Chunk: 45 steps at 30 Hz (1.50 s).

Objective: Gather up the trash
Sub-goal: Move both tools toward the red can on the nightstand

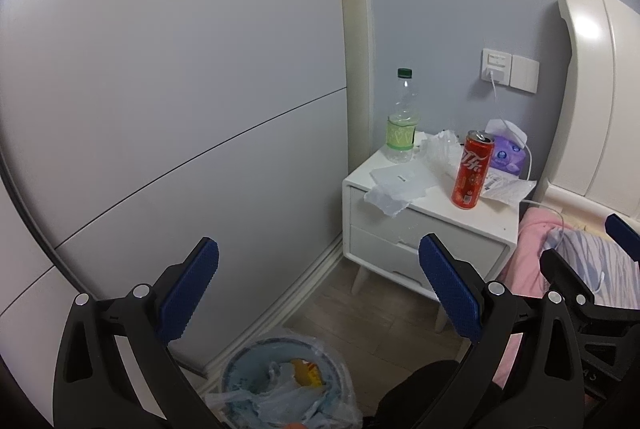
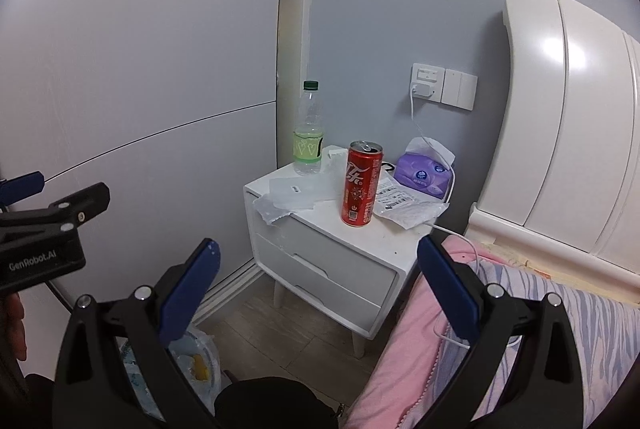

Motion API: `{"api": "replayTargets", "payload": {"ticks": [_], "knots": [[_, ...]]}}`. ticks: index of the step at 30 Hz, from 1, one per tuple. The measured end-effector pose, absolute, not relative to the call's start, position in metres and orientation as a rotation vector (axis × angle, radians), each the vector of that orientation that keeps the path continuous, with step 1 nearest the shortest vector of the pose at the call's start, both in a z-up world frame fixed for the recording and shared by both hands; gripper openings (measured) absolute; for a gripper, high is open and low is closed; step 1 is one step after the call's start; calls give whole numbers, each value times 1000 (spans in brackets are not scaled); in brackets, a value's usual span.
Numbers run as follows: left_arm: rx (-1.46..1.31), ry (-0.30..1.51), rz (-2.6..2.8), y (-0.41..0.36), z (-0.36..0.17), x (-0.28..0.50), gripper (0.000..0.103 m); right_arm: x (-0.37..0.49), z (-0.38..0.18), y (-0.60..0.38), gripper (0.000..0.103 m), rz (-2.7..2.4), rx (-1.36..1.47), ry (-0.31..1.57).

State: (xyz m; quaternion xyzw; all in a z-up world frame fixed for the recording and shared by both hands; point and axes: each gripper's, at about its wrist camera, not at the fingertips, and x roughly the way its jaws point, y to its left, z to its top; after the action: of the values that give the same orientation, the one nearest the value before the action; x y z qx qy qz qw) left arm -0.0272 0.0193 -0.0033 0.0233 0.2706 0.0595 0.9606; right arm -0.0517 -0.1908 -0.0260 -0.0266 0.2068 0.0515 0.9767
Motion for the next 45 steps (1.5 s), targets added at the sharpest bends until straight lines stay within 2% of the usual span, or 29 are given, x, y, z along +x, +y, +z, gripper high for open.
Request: {"api": "replayTargets", "payload": {"ticks": [28, 45], "knots": [[59, 566, 128, 13, -8, -24, 97, -43, -36, -199, 96, 82, -27, 442], [72, 621, 68, 5, -16, 21, 97, -10, -44, -211, 96, 65, -1, 484]]}}
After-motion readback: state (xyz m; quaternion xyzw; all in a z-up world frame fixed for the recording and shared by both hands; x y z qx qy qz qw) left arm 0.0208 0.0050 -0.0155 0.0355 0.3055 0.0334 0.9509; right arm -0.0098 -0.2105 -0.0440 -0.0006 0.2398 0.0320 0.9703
